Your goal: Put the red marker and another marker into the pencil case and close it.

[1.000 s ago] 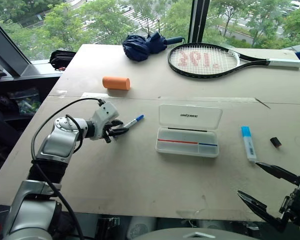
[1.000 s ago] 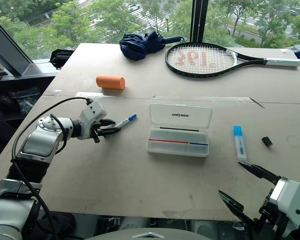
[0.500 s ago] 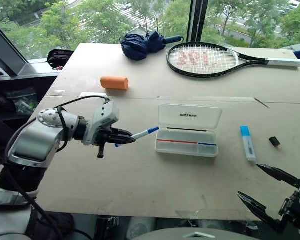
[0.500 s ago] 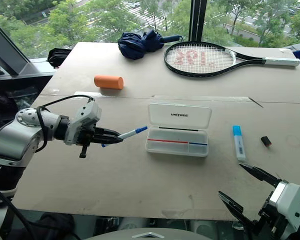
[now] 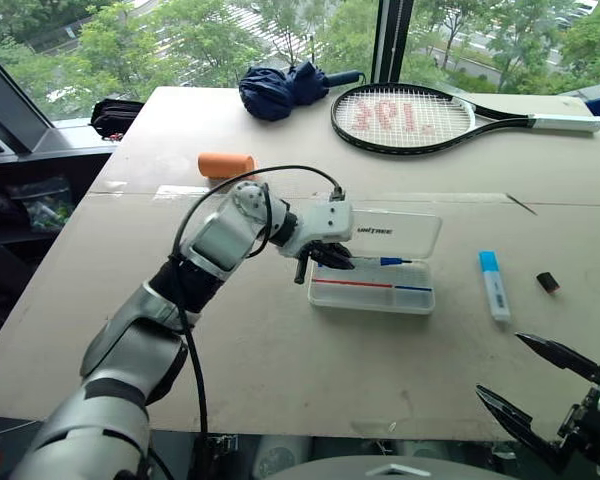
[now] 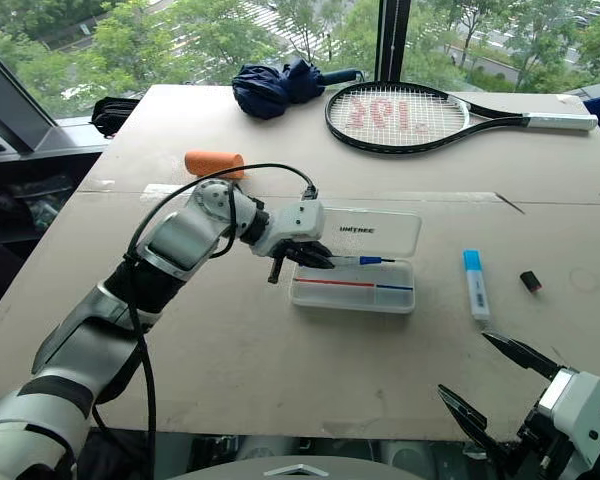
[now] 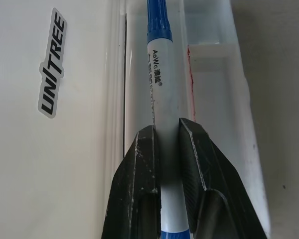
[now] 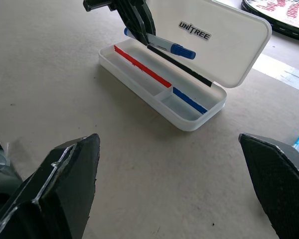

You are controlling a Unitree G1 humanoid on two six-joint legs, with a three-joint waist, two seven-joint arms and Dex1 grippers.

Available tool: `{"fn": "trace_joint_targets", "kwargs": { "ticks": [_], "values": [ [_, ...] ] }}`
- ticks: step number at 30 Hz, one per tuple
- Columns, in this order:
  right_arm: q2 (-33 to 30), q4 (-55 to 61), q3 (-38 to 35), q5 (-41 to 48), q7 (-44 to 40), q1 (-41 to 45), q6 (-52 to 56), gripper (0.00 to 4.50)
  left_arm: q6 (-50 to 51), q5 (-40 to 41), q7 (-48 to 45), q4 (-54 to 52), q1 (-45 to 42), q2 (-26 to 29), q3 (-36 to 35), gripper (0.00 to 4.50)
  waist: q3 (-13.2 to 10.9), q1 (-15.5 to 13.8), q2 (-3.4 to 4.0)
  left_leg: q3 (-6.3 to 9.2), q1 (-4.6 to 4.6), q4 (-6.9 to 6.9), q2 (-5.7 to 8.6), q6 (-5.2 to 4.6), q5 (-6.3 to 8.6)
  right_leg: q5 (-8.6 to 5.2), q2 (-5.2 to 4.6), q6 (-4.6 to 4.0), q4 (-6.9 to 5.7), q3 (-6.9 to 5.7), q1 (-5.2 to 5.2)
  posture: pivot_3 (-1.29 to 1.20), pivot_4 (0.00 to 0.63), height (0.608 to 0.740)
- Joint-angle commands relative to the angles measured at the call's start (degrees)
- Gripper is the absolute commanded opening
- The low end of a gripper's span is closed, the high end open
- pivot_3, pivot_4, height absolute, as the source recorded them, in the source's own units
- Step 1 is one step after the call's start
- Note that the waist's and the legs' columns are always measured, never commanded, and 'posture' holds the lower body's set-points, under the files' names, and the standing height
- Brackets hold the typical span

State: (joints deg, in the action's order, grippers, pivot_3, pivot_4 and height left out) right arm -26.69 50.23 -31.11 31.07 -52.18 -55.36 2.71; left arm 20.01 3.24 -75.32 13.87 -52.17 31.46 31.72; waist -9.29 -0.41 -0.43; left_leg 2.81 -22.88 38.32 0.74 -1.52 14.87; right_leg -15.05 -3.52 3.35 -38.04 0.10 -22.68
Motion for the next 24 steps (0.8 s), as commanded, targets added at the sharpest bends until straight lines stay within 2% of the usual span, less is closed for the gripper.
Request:
{"fn": "trace_joint_targets", "kwargs": {
  "ticks": [1,4,5,6,7,8,10,13,15,17,19,21,24],
  "values": [
    [0.43,2.64,-1.71,0.48,0.46,-1.15,-1.61,4.5,-5.69,-2.92,-1.04,4.29,-2.07,-1.96,0.47,0.01,0.0,-0.03,0.0,0.0,0.0,0.0,-0.01,0.0,0.0,0.0,0.0,0.0,0.0,0.0,0.0,0.0,0.15,0.73],
    [0.79,3.24,-1.93,0.48,0.91,-1.67,-1.74,4.5,-7.79,-4.61,-1.4,6.89,-2.18,-3.95,0.97,0.01,0.0,-0.24,0.0,0.0,-0.01,0.0,-0.06,0.0,0.0,0.0,-0.02,0.0,0.01,0.0,0.01,0.0,0.15,0.73],
    [0.91,3.41,-2.04,0.46,1.02,-1.83,-1.79,4.5,-8.13,-5.1,-1.13,7.42,-2.16,-4.55,0.78,1.04,0.0,-0.29,0.0,0.0,-0.01,0.01,-0.05,0.0,0.0,0.0,-0.02,0.0,0.01,0.0,0.01,0.0,0.15,0.73],
    [0.99,3.51,-2.12,0.45,1.09,-1.93,-1.83,4.5,-8.41,-5.53,-0.96,7.85,-2.15,-4.99,0.53,1.52,-0.01,-0.32,-0.01,0.0,-0.02,0.01,-0.05,-0.01,0.0,0.0,-0.03,0.0,0.01,0.0,0.01,0.0,0.15,0.73],
    [1.08,3.66,-2.29,0.72,1.25,-2.03,-1.73,4.5,-8.38,-5.46,-0.96,7.86,-2.04,-5.19,0.0,1.87,-0.01,-0.33,-0.02,0.01,-0.03,0.01,-0.06,0.0,0.0,0.0,-0.04,0.01,0.01,-0.01,0.01,0.0,0.15,0.73],
    [1.16,3.73,-2.48,0.98,1.35,-2.18,-1.66,4.5,-7.6,-4.94,-1.06,7.06,-1.77,-5.08,-0.82,2.02,-0.01,-0.33,-0.02,0.02,-0.04,0.02,-0.06,-0.01,0.0,0.0,-0.04,0.01,0.01,-0.02,0.01,0.0,0.15,0.73],
    [0.65,3.61,-2.66,1.55,2.31,-1.88,-0.11,4.5,-4.64,-2.66,-2.43,3.3,-0.59,-3.67,-3.32,2.76,-0.01,-0.26,-0.01,0.02,-0.03,0.02,-0.07,-0.01,0.0,0.0,-0.06,0.01,0.01,-0.02,0.02,0.0,0.15,0.73],
    [-1.51,2.58,-2.32,0.64,8.33,3.02,5.73,4.5,1.66,3.63,-5.19,-5.03,3.11,-0.02,-8.71,2.76,-0.02,0.65,-0.03,0.01,-0.02,0.01,-0.13,-0.01,0.0,0.0,-0.04,0.0,0.0,-0.01,0.01,0.0,0.15,0.73],
    [-5.16,1.25,-1.15,1.11,15.04,9.23,15.33,4.5,9.06,11.84,-5.39,-14.77,9.82,3.46,-15.88,2.76,-0.01,1.25,0.02,-0.04,0.03,0.0,-0.27,0.0,0.0,0.01,-0.02,-0.02,-0.03,0.07,0.0,0.0,0.15,0.73],
    [-8.69,-0.86,0.35,1.29,19.4,15.48,23.08,4.5,9.36,15.98,-3.57,-22.54,17.53,6.04,-22.01,2.76,0.02,1.67,0.1,-0.07,0.09,0.01,-0.3,0.0,0.0,0.0,-0.05,-0.03,-0.09,0.11,-0.02,0.0,0.15,0.73],
    [-11.67,-2.8,2.99,2.56,21.41,21.72,29.25,4.5,11.35,20.19,-3.01,-29.06,24.27,8.88,-26.95,2.76,0.04,1.34,0.14,-0.07,0.11,-0.02,-0.33,0.01,0.0,0.01,-0.11,-0.04,-0.11,0.26,-0.01,0.0,0.15,0.73],
    [-13.9,-6.42,6.78,1.66,27.08,29.67,39.31,4.5,17.0,28.37,-3.0,-35.76,30.08,11.47,-33.12,2.76,0.0,0.68,0.15,0.03,0.08,-0.02,-0.34,0.01,0.0,0.01,-0.09,-0.05,-0.11,0.26,-0.01,0.0,0.15,0.73],
    [-14.69,-12.34,11.67,0.09,31.75,39.03,48.38,4.5,18.86,35.83,-3.46,-43.88,38.7,14.75,-40.16,2.76,-0.04,-0.16,0.08,0.15,-0.03,0.02,-0.27,0.02,-0.01,0.0,-0.16,-0.07,-0.05,0.11,0.01,0.0,0.15,0.73]
  ]
}}
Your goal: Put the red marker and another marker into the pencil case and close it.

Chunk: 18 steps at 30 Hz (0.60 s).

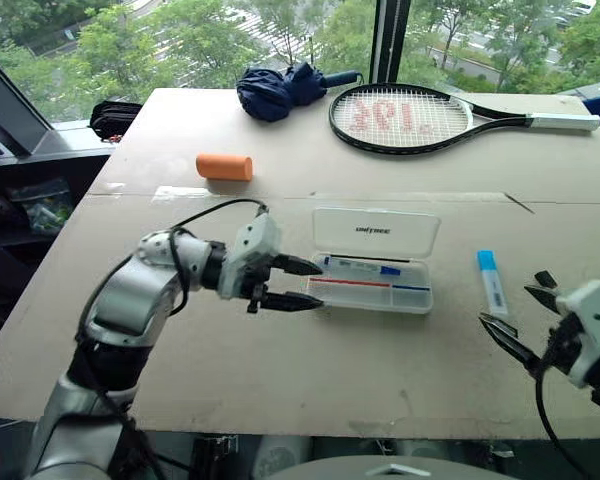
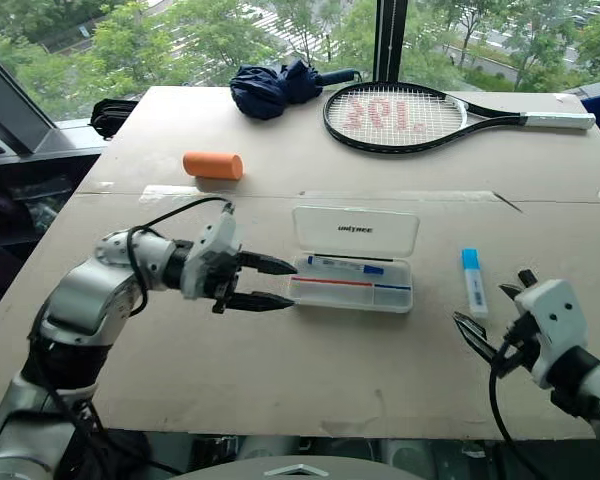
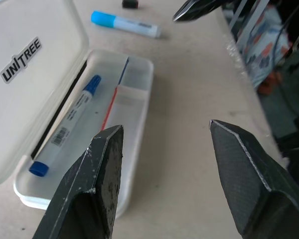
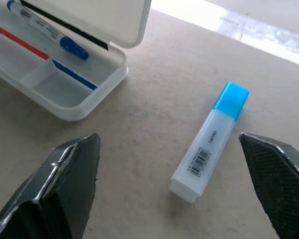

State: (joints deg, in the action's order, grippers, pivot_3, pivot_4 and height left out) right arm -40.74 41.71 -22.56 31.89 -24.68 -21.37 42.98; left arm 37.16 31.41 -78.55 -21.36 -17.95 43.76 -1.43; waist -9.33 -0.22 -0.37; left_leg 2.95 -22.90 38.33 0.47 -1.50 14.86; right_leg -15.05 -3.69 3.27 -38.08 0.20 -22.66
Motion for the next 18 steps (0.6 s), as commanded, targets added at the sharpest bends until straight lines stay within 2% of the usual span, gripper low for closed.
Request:
{"fn": "trace_joint_targets", "kwargs": {
  "ticks": [1,3,6,9,12,15,16,18],
  "values": [
    [-0.05,-6.06,4.28,-0.79,5.48,7.79,10.75,4.5,2.1,8.92,0.56,-10.47,6.96,3.09,-8.88,2.76,0.02,-0.68,0.05,-0.04,0.01,-0.01,0.06,0.0,0.0,0.0,-0.02,0.0,0.03,0.03,0.0,0.0,0.15,0.73],
    [0.67,-10.16,6.5,-2.04,7.9,12.19,14.98,4.5,2.37,10.85,2.28,-13.31,10.73,4.04,-11.72,2.76,0.02,-0.75,0.04,-0.06,0.0,-0.01,0.15,-0.01,0.0,0.0,-0.09,0.0,0.1,0.05,0.03,0.0,0.15,0.73],
    [1.78,-14.38,7.84,-3.69,10.1,16.21,18.44,3.66,1.06,11.7,3.8,-16.1,14.62,4.96,-13.64,2.78,0.1,-0.54,-0.08,-0.15,0.07,-0.02,0.23,-0.01,0.01,0.01,-0.13,0.02,0.11,0.17,0.08,0.0,0.15,0.73],
    [1.66,-14.72,7.61,-3.91,10.04,17.44,19.98,2.01,1.35,13.25,6.25,-18.47,16.51,5.32,-14.38,2.78,0.21,-0.63,-0.25,-0.14,0.16,0.0,0.22,-0.02,0.01,0.01,-0.08,0.01,0.13,0.15,0.19,0.0,0.15,0.73],
    [0.57,-13.94,6.52,-4.09,8.92,17.06,19.83,0.78,2.37,15.07,8.85,-19.93,16.75,5.67,-14.39,2.78,0.27,-0.74,-0.36,-0.12,0.16,0.02,0.24,-0.02,0.01,0.01,-0.09,0.02,0.14,0.1,0.22,0.0,0.15,0.73],
    [-3.75,-11.33,5.16,-4.25,3.5,15.01,14.99,0.71,3.12,15.7,12.13,-20.7,17.87,5.98,-14.72,2.78,0.25,-0.78,-0.28,-0.14,0.15,0.01,0.28,-0.03,0.01,0.01,-0.12,0.03,0.15,-0.03,0.23,0.0,0.15,0.73],
    [-6.1,-8.78,5.79,-3.69,-0.87,14.39,11.52,0.71,2.99,16.4,14.99,-20.27,19.01,4.13,-16.06,2.78,0.25,-0.72,-0.28,-0.14,0.15,0.01,0.3,-0.06,0.03,0.01,-0.13,0.03,0.15,-0.08,0.23,0.0,0.15,0.73],
    [-8.78,-4.77,6.76,-0.31,-7.06,14.78,9.65,0.71,-0.57,15.9,13.41,-19.12,21.72,3.04,-17.7,2.78,0.16,-0.22,-0.13,-0.18,0.14,0.0,0.27,-0.11,0.06,0.01,-0.13,0.05,0.16,-0.06,0.19,0.0,0.15,0.73]
  ]
}}
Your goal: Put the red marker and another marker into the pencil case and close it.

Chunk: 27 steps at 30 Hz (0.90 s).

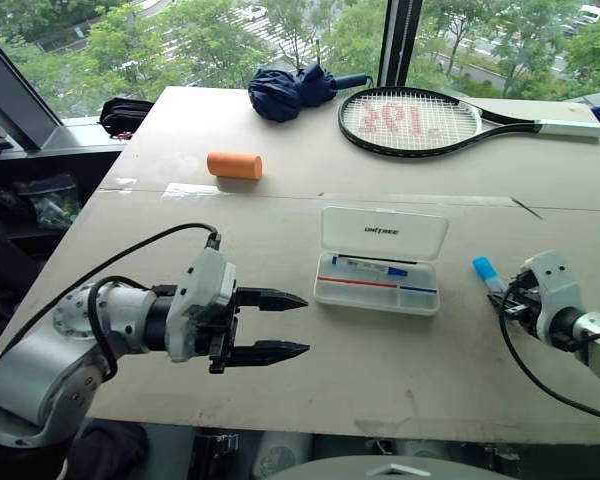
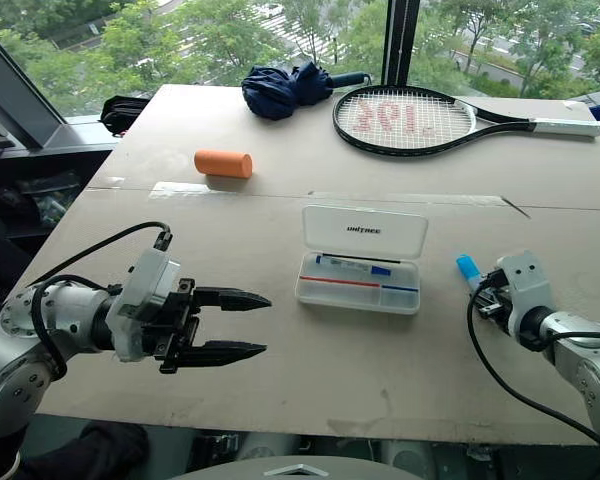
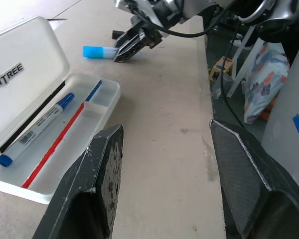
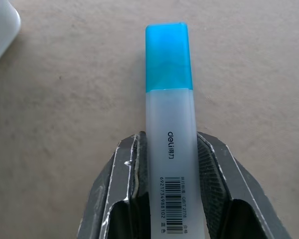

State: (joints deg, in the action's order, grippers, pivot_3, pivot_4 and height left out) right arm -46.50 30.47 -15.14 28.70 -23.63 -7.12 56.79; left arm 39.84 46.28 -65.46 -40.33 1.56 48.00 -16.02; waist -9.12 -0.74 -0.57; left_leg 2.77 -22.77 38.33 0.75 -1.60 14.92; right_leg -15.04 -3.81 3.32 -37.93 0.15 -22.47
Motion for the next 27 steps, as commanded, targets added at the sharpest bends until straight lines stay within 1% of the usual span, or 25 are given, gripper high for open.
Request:
{"fn": "trace_joint_targets", "kwargs": {
  "ticks": [1,3,6,9,12,16,17,21,26,27],
  "values": [
    [-5.56,9.6,2.62,4.62,-12.8,3.44,-5.33,0.71,-3.38,2.39,-1.95,1.19,4.02,-0.42,-5.67,2.78,-0.05,0.67,0.07,-0.04,0.01,-0.01,-0.04,-0.02,0.01,0.0,0.02,0.0,-0.02,0.02,-0.04,0.0,0.15,0.73],
    [-7.95,11.42,9.99,4.56,-17.66,10.77,-6.44,0.71,-2.87,4.73,-4.87,3.53,6.21,1.15,-9.47,2.78,-0.1,2.17,0.1,-0.11,0.03,-0.03,-0.26,-0.02,0.01,0.01,0.21,0.0,-0.04,0.05,-0.13,0.0,0.15,0.73],
    [-7.66,8.6,22.49,-0.17,-21.98,22.64,-8.35,0.71,-4.24,4.26,-8.24,5.43,10.06,2.51,-12.51,2.78,-0.13,2.61,0.15,-0.05,0.08,-0.04,-0.62,-0.02,0.01,0.05,0.6,-0.13,-0.04,-0.03,-0.18,0.0,0.15,0.73],
    [-2.96,3.2,33.54,-4.83,-25.17,33.32,-10.5,0.71,-6.14,3.03,-9.71,5.3,14.0,2.64,-14.35,2.78,-0.18,2.22,0.14,-0.01,0.04,-0.06,-0.71,-0.01,0.01,0.04,0.7,-0.16,-0.01,-0.06,-0.2,0.0,0.15,0.73],
    [0.28,-2.08,42.02,-10.5,-28.61,40.09,-13.65,0.71,-6.84,3.11,-9.31,4.52,16.87,2.33,-16.06,2.78,-0.23,1.72,0.17,-0.07,-0.03,-0.06,-0.71,0.02,0.02,0.06,0.65,-0.16,0.02,0.01,-0.27,0.0,0.15,0.73],
    [4.14,-7.48,46.85,-13.86,-31.81,45.0,-15.42,0.71,-7.68,3.48,-9.0,2.27,21.8,1.33,-18.62,2.78,-0.24,1.26,0.16,-0.06,-0.08,-0.08,-0.65,0.06,0.04,0.06,0.47,-0.17,0.08,0.03,-0.29,0.0,0.15,0.73],
    [4.84,-8.28,47.42,-14.31,-32.54,45.73,-15.64,0.71,-7.94,3.53,-8.9,1.8,22.87,1.06,-19.18,2.78,-0.24,1.36,0.16,-0.06,-0.09,-0.08,-0.62,0.07,0.05,0.06,0.19,-0.17,0.09,0.06,-0.28,0.0,0.15,0.73],
    [7.16,-10.35,48.3,-15.34,-34.33,47.38,-15.32,0.71,-8.63,3.67,-8.15,0.44,25.64,0.29,-20.49,2.78,-0.24,1.4,0.16,0.0,-0.09,-0.09,-0.47,0.08,0.05,0.05,-0.03,-0.18,0.06,0.07,-0.28,0.0,0.15,0.73],
    [9.17,-11.99,48.44,-16.15,-35.87,48.27,-13.91,0.71,-9.62,3.76,-7.8,-0.41,27.65,-0.23,-20.95,2.78,-0.25,1.42,0.17,0.0,-0.08,-0.12,-0.44,0.08,0.05,0.05,-0.1,-0.2,0.07,0.05,-0.29,0.0,0.15,0.73],
    [9.32,-12.13,48.46,-16.32,-36.21,48.35,-13.84,1.21,-9.75,3.74,-7.82,-0.49,27.88,-0.29,-21.01,2.78,-0.25,1.43,0.18,0.01,-0.08,-0.12,-0.43,0.08,0.05,0.05,-0.1,-0.2,0.06,0.05,-0.29,0.0,0.15,0.73]
  ]
}}
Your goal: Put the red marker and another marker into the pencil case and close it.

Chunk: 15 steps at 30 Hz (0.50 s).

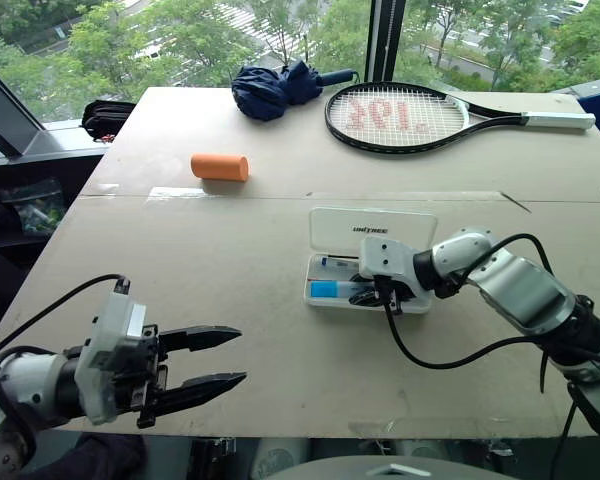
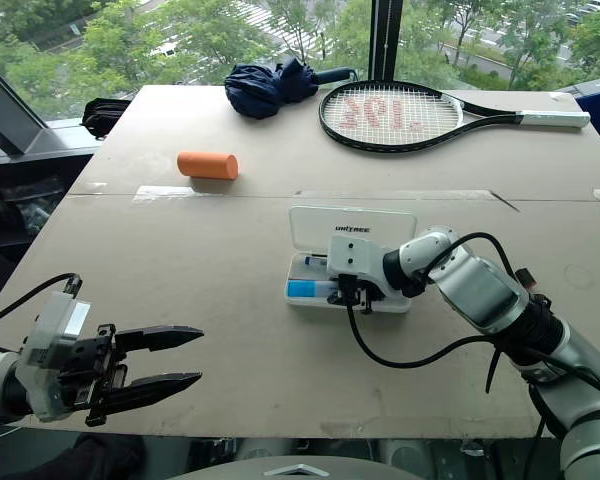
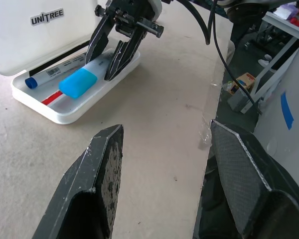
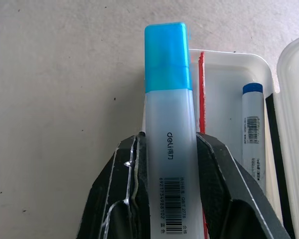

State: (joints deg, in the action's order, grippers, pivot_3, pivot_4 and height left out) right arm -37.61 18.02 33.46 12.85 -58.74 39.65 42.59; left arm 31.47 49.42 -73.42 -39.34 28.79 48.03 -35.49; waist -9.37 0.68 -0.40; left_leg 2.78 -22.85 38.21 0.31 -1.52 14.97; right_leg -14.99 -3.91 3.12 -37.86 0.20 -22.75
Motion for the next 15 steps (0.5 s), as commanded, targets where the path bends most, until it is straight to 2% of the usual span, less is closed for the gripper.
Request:
{"fn": "trace_joint_targets", "kwargs": {
  "ticks": [1,5,6,10,13,15],
  "values": [
    [0.66,0.39,-0.46,-0.43,-1.19,1.51,0.72,1.75,-1.38,0.82,0.3,-1.78,0.87,-0.32,-1.66,2.78,0.0,0.01,0.0,0.0,0.0,0.0,0.01,0.0,0.0,0.0,-0.01,0.0,0.0,0.0,0.0,0.0,0.15,0.73],
    [0.62,2.35,-2.64,0.34,-1.0,0.67,2.9,3.54,-0.79,2.22,1.49,-3.18,0.89,0.24,-1.56,2.78,0.0,-0.02,0.01,0.0,0.0,-0.02,0.05,0.0,0.0,-0.03,-0.06,-0.05,0.01,0.0,0.0,0.0,0.15,0.73],
    [0.35,3.39,-3.68,0.98,-0.83,0.25,3.74,3.54,-0.6,2.56,1.84,-3.53,0.67,0.41,-1.3,2.78,-0.01,-0.04,0.01,0.0,0.0,-0.02,0.05,0.0,0.0,-0.03,-0.06,-0.06,0.01,-0.01,0.0,0.0,0.15,0.73],
    [-3.24,14.24,-18.68,11.82,-1.23,-7.08,9.42,3.54,1.36,5.09,4.85,-3.83,-4.47,2.43,1.95,2.78,-0.05,-1.07,0.07,0.23,-0.15,-0.02,0.17,0.0,0.0,-0.01,-0.17,0.01,0.03,-0.2,0.01,0.0,0.15,0.73],
    [-7.79,20.51,-34.08,19.02,0.12,-16.4,17.67,3.54,2.47,6.43,6.22,-3.05,-8.91,3.63,5.22,2.78,-0.05,-1.63,0.07,0.15,-0.13,-0.03,0.2,0.0,0.01,0.01,-0.18,0.03,0.09,-0.16,0.03,0.0,0.15,0.73],
    [-10.79,22.57,-44.32,20.65,1.71,-23.12,22.43,3.54,3.22,7.41,7.03,-2.84,-11.75,4.3,7.0,2.78,-0.05,-1.86,0.06,0.24,-0.15,-0.03,0.26,-0.01,0.01,0.01,-0.19,0.03,0.17,-0.27,0.11,0.0,0.15,0.73]
  ]
}}
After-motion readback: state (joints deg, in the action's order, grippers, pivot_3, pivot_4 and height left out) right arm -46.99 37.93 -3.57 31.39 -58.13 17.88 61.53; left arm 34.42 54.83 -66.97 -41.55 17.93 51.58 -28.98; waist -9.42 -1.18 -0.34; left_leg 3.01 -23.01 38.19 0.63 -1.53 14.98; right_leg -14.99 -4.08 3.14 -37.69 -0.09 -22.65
